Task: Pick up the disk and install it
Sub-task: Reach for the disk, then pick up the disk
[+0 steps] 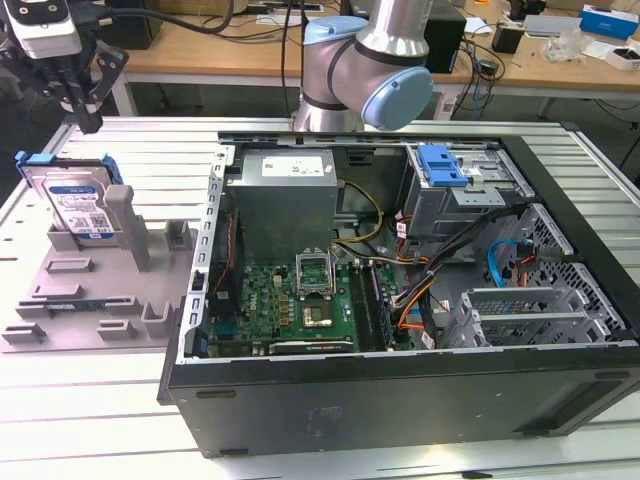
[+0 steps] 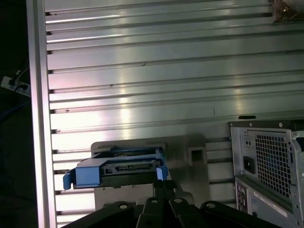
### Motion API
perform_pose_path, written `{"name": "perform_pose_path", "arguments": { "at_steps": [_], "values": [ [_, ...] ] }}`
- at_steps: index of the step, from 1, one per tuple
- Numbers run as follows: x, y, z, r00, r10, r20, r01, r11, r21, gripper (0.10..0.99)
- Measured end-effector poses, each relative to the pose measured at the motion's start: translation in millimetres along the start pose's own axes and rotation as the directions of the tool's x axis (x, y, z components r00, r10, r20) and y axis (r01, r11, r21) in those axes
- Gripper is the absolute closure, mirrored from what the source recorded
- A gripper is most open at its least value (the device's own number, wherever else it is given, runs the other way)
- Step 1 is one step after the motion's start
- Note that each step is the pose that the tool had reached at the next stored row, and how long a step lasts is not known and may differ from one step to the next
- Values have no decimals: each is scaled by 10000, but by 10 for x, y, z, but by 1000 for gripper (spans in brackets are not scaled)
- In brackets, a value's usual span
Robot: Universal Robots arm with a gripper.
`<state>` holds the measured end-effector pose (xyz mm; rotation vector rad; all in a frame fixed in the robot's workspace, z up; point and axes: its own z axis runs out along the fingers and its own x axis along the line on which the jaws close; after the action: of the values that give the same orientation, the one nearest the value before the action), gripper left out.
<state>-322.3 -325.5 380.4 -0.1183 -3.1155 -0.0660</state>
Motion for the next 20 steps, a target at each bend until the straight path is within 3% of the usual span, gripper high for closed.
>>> {"name": "perform_pose_path", "arguments": {
  "at_steps": [20],
  "values": [
    [1, 0, 0, 9998, -38, -171, 38, 10000, 14, 980]
  ]
}}
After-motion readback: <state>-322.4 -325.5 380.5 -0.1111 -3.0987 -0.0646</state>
